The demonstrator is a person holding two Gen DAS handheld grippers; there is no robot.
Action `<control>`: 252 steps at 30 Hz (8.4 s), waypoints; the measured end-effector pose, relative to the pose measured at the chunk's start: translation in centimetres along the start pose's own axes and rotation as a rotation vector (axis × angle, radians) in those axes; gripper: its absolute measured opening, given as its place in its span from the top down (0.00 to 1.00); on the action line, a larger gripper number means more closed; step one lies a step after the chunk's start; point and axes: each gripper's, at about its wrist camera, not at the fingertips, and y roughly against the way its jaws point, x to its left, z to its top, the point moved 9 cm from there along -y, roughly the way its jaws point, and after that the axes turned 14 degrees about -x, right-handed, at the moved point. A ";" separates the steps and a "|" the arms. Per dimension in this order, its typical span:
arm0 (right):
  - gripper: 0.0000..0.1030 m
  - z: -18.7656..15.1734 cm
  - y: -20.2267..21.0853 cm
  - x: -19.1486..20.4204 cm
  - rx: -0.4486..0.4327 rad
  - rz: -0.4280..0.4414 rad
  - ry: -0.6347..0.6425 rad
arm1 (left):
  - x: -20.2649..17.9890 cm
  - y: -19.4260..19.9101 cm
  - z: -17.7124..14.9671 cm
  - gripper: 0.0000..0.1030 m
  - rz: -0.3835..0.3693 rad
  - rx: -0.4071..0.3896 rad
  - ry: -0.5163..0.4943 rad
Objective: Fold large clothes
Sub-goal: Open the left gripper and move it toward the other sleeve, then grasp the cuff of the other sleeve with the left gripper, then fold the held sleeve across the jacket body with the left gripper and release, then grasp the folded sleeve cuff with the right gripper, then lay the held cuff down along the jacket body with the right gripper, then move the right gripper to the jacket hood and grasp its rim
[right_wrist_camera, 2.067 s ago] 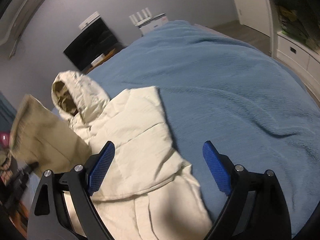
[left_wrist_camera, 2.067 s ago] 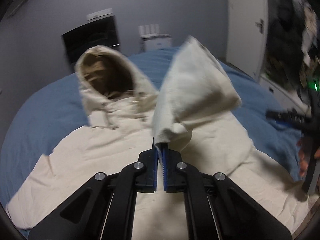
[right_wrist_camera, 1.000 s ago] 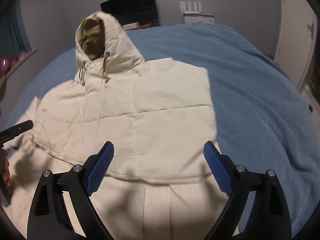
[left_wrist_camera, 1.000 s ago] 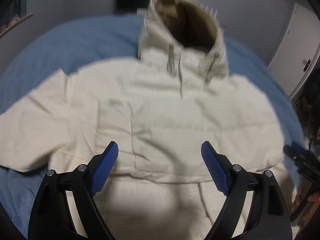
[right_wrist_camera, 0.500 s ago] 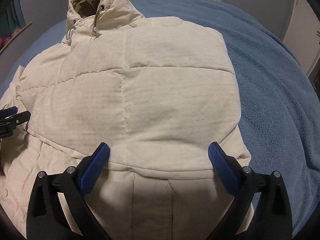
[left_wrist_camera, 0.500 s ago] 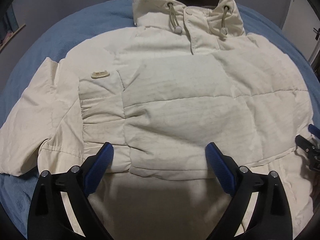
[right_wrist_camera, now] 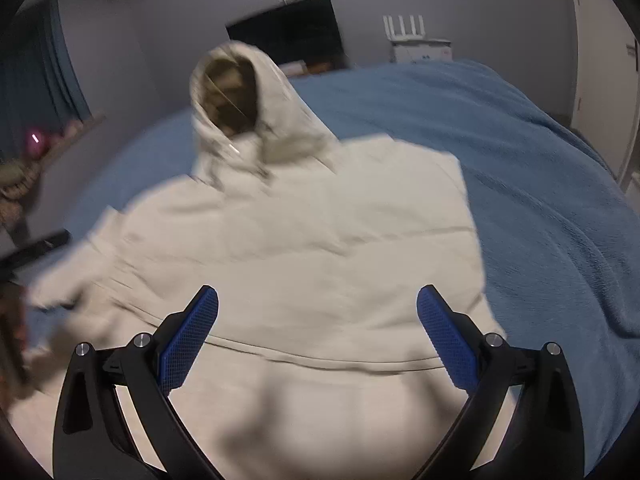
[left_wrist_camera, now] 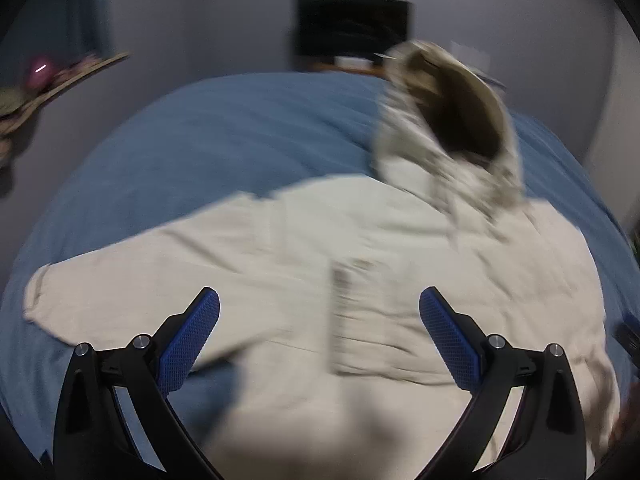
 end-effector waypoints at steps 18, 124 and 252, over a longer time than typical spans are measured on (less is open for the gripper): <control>0.07 -4.3 -0.5 2.6 0.065 -0.018 0.047 | 22.8 -3.7 -8.5 0.16 0.374 0.176 0.485; 0.68 -8.1 -8.9 25.6 0.044 0.035 0.849 | 2.6 -7.4 -6.0 0.06 -0.083 0.162 0.270; 0.43 -0.8 -3.2 -3.3 0.061 -0.237 0.018 | -6.1 -7.6 -7.9 0.06 -0.266 0.193 -0.032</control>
